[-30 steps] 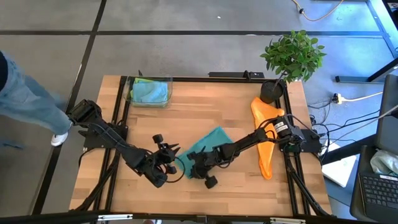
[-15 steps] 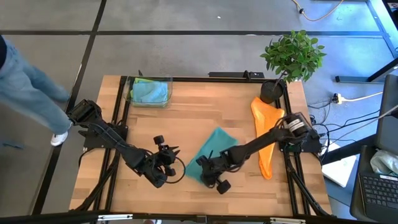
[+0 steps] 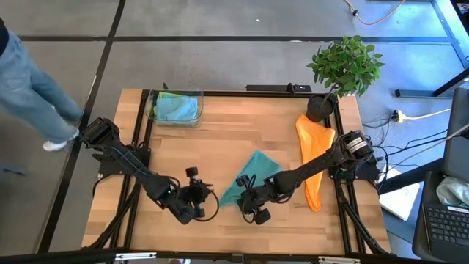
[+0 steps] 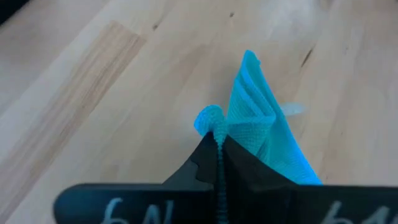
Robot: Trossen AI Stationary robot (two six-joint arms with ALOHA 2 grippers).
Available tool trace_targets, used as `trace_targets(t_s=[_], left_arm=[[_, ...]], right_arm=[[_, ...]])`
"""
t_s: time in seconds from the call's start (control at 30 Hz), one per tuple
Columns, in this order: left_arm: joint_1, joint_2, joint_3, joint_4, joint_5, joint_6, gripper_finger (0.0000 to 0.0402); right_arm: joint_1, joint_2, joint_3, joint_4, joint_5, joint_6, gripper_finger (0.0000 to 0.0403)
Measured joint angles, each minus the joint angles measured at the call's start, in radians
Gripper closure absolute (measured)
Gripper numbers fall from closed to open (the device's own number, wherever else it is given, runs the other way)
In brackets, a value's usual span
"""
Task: Fold microfiber towels
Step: Fold the blue microfiber cloth
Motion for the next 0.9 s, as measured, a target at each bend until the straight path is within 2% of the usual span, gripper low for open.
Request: trace_targets(t_s=[0.17,0.27,0.43,0.67,0.9], left_arm=[[0.002,0.005,0.0,0.184,0.148,0.091,0.0335],[0.011,0.03,0.0,0.266,0.195,0.142,0.0335],[0.037,0.103,0.0,0.283,0.2,0.14,0.0325],[0.048,0.127,0.0,0.363,0.242,0.107,0.0272],[0.03,0.169,0.0,0.4,0.24,0.082,0.0225]], right_arm=[[0.0,0.0,0.0,-0.01,0.001,0.027,0.0385],[0.0,0.0,0.0,-0.01,0.001,0.027,0.0386],[0.006,-0.001,0.0,-0.01,-0.002,-0.004,0.0396],[0.044,-0.003,0.0,-0.02,0.076,-0.056,0.0383],[0.048,-0.003,0.0,-0.02,0.082,-0.056,0.0391]])
